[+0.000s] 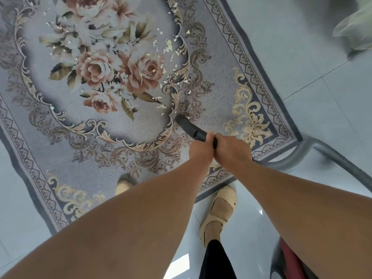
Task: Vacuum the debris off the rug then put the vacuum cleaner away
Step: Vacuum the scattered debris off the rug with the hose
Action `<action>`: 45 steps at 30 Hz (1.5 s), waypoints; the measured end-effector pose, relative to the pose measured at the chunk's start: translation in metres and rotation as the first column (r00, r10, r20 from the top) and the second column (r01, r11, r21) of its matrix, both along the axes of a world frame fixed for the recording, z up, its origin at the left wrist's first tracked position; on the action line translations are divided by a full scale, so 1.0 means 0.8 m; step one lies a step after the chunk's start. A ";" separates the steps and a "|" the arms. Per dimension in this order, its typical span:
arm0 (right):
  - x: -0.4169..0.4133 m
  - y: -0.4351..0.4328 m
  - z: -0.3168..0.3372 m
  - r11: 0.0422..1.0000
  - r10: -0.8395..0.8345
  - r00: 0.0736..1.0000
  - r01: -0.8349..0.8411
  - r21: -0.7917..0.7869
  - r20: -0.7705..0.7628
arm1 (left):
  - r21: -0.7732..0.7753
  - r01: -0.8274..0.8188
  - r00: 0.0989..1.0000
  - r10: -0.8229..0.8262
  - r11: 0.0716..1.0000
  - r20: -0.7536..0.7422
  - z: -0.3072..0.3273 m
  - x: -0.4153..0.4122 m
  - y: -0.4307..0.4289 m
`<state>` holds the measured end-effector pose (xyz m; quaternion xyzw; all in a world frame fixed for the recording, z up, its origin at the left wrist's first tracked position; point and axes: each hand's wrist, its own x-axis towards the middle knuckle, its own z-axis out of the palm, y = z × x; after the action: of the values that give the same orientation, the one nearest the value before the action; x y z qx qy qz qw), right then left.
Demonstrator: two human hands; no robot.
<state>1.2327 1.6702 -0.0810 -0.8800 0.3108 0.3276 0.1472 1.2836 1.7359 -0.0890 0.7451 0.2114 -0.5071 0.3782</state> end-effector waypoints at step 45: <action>0.132 0.054 -0.037 0.982 -0.087 0.989 0.065 0.176 0.120 | 0.189 -0.002 0.971 -0.044 0.982 0.236 -0.022 0.120 0.044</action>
<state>1.3387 1.7131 -0.1103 -0.8706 0.3047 0.2906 0.2544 1.3796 1.7714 -0.1064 0.8353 0.2032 -0.3953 0.3237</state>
